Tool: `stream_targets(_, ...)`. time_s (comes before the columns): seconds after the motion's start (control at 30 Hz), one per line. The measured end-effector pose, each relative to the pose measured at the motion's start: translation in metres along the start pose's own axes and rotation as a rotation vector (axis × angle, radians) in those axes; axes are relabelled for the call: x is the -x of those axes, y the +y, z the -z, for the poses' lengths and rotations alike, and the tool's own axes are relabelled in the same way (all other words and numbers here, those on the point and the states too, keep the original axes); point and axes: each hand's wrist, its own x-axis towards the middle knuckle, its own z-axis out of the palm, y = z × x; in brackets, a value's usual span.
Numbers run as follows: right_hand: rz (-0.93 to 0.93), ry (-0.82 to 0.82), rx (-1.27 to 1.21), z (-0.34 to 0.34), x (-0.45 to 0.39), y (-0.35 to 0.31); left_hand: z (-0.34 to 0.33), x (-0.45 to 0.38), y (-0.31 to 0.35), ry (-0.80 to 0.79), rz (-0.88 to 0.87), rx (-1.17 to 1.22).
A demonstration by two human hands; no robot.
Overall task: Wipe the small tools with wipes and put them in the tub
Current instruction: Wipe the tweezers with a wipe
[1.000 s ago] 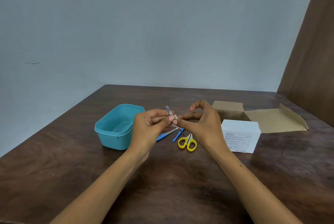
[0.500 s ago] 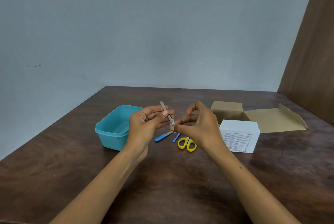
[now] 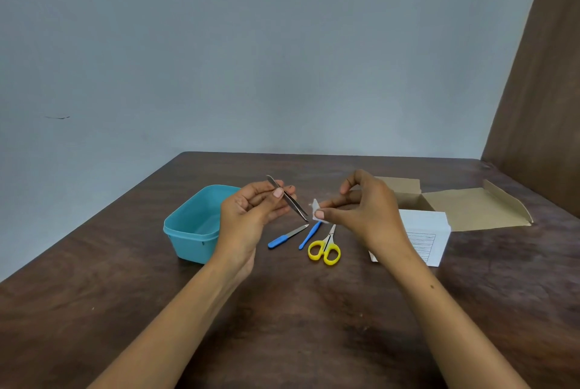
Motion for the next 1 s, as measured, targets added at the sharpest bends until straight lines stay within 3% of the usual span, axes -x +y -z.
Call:
stream_targets(0.53,0.081,-0.039,0.036,-0.014,0.003,0.002,-0.002,0.004,-0.004,-0.09,0.053,0.032)
stream_targets(0.8,0.193,0.025,0.134,-0.022,0.006,0.003,-0.003,0.005,-0.007,-0.042,0.005,-0.046)
stream_targets(1.0,0.172,0.022,0.189,-0.024,0.006,0.009,0.0,0.003,-0.005,0.019,-0.005,-0.036)
